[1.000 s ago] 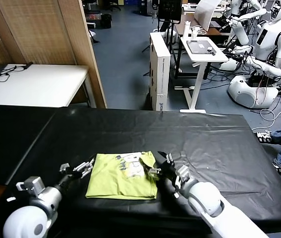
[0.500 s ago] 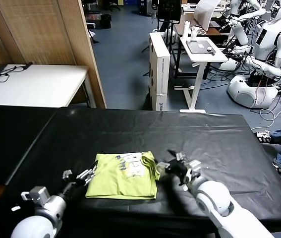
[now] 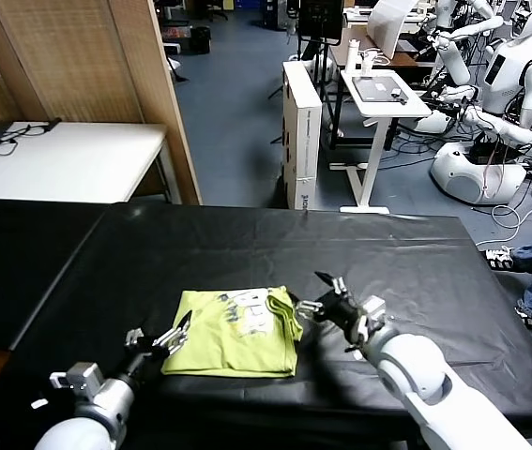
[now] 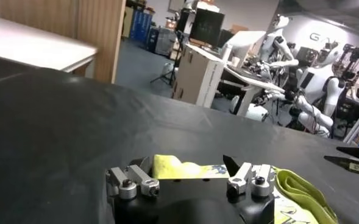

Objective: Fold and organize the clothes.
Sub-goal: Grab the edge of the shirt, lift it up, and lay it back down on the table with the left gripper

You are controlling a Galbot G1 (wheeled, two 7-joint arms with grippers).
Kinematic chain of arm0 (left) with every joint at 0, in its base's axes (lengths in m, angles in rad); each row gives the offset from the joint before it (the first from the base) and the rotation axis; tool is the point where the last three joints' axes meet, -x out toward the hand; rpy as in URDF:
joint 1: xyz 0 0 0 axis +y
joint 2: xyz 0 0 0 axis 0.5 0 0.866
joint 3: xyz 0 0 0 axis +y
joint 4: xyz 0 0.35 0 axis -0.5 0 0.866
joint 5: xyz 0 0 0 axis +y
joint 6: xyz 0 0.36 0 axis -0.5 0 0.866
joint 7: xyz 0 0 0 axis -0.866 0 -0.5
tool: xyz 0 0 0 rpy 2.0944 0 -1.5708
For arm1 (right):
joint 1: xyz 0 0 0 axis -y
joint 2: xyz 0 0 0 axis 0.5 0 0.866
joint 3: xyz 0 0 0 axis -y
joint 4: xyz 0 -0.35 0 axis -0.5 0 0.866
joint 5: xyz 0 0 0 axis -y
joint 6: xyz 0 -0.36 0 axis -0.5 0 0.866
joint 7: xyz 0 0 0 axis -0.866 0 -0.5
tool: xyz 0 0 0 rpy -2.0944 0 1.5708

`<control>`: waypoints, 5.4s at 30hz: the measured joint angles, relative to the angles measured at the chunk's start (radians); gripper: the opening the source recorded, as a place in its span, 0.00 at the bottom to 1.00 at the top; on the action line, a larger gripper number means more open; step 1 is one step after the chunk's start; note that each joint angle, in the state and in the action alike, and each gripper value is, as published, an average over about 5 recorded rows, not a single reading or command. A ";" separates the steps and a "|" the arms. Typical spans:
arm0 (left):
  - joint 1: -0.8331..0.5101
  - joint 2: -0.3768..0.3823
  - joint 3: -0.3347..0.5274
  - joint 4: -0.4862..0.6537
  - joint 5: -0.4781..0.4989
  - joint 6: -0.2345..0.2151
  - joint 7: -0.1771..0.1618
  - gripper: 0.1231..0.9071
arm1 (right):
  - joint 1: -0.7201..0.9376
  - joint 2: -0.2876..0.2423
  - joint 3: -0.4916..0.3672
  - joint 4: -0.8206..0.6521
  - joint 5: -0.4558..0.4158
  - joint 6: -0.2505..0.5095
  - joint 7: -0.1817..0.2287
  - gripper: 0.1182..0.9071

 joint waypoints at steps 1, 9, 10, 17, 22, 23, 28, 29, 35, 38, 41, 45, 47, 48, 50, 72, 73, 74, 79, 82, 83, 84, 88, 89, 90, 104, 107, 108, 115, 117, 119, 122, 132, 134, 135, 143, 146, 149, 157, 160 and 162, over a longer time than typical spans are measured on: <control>0.001 -0.001 0.000 0.000 0.002 0.000 0.000 1.00 | 0.015 0.004 -0.022 -0.010 -0.013 -0.001 -0.001 1.00; 0.013 -0.018 -0.002 -0.002 0.026 -0.009 0.005 1.00 | 0.110 0.042 -0.158 -0.108 -0.118 -0.039 -0.010 1.00; 0.015 -0.020 -0.002 -0.002 0.028 -0.010 0.006 1.00 | 0.114 0.043 -0.164 -0.116 -0.130 -0.044 -0.010 1.00; 0.019 -0.026 -0.002 -0.004 0.033 -0.013 0.007 1.00 | 0.105 0.023 -0.151 -0.119 -0.144 -0.053 -0.010 1.00; 0.020 -0.033 0.001 -0.001 0.042 -0.018 0.009 1.00 | 0.083 0.003 -0.101 -0.095 -0.089 -0.025 0.026 1.00; 0.020 -0.036 0.004 0.001 0.047 -0.021 0.010 1.00 | 0.078 0.002 -0.089 -0.089 -0.074 -0.018 0.039 1.00; 0.019 -0.056 0.013 0.020 0.071 -0.036 0.019 1.00 | 0.049 -0.004 -0.025 -0.060 -0.019 -0.010 0.061 1.00; 0.019 -0.059 0.015 0.025 0.072 -0.038 0.020 1.00 | 0.042 -0.007 -0.013 -0.053 -0.012 -0.009 0.056 1.00; 0.001 -0.075 0.017 0.052 0.069 -0.046 0.026 1.00 | 0.002 -0.035 0.045 -0.010 0.018 0.017 0.033 1.00; -0.012 -0.079 0.015 0.071 0.061 -0.050 0.029 1.00 | -0.019 -0.047 0.068 0.011 0.032 0.028 0.026 1.00; -0.030 -0.081 0.009 0.092 0.043 -0.050 0.028 1.00 | -0.044 -0.061 0.092 0.036 0.052 0.032 0.022 1.00; -0.051 -0.086 0.006 0.119 0.028 -0.050 0.027 1.00 | -0.083 -0.083 0.131 0.075 0.092 0.036 0.020 1.00; -0.057 -0.092 0.006 0.131 0.025 -0.050 0.027 1.00 | -0.102 -0.095 0.151 0.095 0.111 0.038 0.019 1.00; -0.059 -0.096 0.007 0.137 0.024 -0.050 0.027 1.00 | -0.111 -0.101 0.161 0.103 0.117 0.040 0.019 1.00; -0.061 -0.103 0.008 0.146 0.023 -0.051 0.028 1.00 | -0.129 -0.112 0.180 0.119 0.126 0.043 0.019 1.00; -0.055 -0.141 -0.006 0.188 -0.042 -0.087 0.043 0.90 | -0.204 -0.129 0.231 0.183 0.128 0.052 0.015 1.00; -0.055 -0.144 -0.005 0.189 -0.040 -0.087 0.044 0.90 | -0.205 -0.130 0.232 0.184 0.128 0.052 0.015 1.00; -0.056 -0.146 -0.004 0.192 -0.037 -0.087 0.044 0.89 | -0.206 -0.130 0.232 0.185 0.128 0.052 0.015 1.00; -0.061 -0.152 -0.003 0.207 -0.031 -0.092 0.048 0.89 | -0.210 -0.132 0.236 0.189 0.128 0.052 0.014 1.00; -0.062 -0.156 -0.003 0.210 -0.030 -0.093 0.050 0.89 | -0.211 -0.134 0.237 0.191 0.128 0.051 0.014 1.00; -0.062 -0.158 -0.003 0.210 -0.031 -0.093 0.050 0.89 | -0.211 -0.134 0.237 0.191 0.128 0.051 0.014 1.00; -0.062 -0.160 -0.002 0.210 -0.031 -0.092 0.051 0.89 | -0.210 -0.134 0.237 0.191 0.128 0.051 0.014 1.00; -0.061 -0.171 0.002 0.211 -0.036 -0.087 0.051 0.83 | -0.209 -0.133 0.233 0.193 0.127 0.051 0.014 1.00; -0.061 -0.173 0.003 0.211 -0.037 -0.086 0.051 0.78 | -0.209 -0.132 0.232 0.194 0.127 0.051 0.014 1.00; -0.060 -0.175 0.004 0.211 -0.039 -0.084 0.051 0.73 | -0.210 -0.131 0.232 0.194 0.127 0.051 0.014 1.00; -0.060 -0.170 0.000 0.179 -0.115 -0.042 0.041 0.07 | -0.214 -0.113 0.230 0.188 0.120 0.052 0.014 1.00; -0.060 -0.151 -0.016 0.173 -0.112 -0.039 0.041 0.07 | -0.218 -0.108 0.235 0.185 0.118 0.055 0.014 1.00; -0.058 -0.140 -0.024 0.171 -0.113 -0.038 0.041 0.07 | -0.220 -0.105 0.238 0.183 0.118 0.056 0.015 1.00; -0.041 0.011 -0.128 0.169 -0.194 -0.038 0.039 0.07 | -0.236 -0.088 0.255 0.167 0.107 0.067 0.015 1.00; -0.035 0.062 -0.168 0.174 -0.221 -0.037 0.039 0.07 | -0.240 -0.084 0.254 0.162 0.100 0.071 0.014 1.00; -0.028 0.114 -0.211 0.177 -0.246 -0.037 0.037 0.07 | -0.243 -0.080 0.251 0.157 0.096 0.072 0.013 1.00; -0.015 0.191 -0.280 0.173 -0.292 -0.034 0.035 0.07 | -0.243 -0.072 0.248 0.150 0.092 0.074 0.013 1.00; 0.074 0.362 -0.496 0.092 -0.428 -0.004 -0.024 0.07 | -0.251 -0.036 0.226 0.134 0.059 0.078 0.012 1.00; 0.080 0.358 -0.502 0.050 -0.431 0.017 -0.062 0.07 | -0.255 -0.030 0.222 0.130 0.051 0.079 0.012 1.00; 0.080 0.351 -0.497 0.025 -0.433 0.028 -0.081 0.07 | -0.257 -0.028 0.220 0.127 0.047 0.079 0.012 1.00; -0.008 0.208 -0.223 -0.148 -0.362 0.072 -0.188 0.07 | -0.277 -0.013 0.213 0.117 0.016 0.078 0.013 1.00; -0.059 0.144 -0.079 -0.144 -0.326 0.071 -0.188 0.07 | -0.288 -0.013 0.216 0.118 0.014 0.078 0.013 1.00; -0.100 0.088 0.040 -0.117 -0.308 0.070 -0.186 0.07 | -0.293 -0.014 0.213 0.118 0.011 0.076 0.014 1.00; -0.146 0.004 0.219 -0.054 -0.251 0.080 -0.171 0.12 | -0.264 -0.026 0.176 0.122 0.073 0.038 0.035 1.00; -0.144 0.008 0.235 -0.056 -0.238 0.079 -0.162 0.28 | -0.239 -0.029 0.152 0.133 0.147 -0.006 0.058 1.00; -0.140 0.015 0.237 -0.061 -0.221 0.077 -0.152 0.47 | -0.219 -0.026 0.134 0.138 0.206 -0.038 0.077 1.00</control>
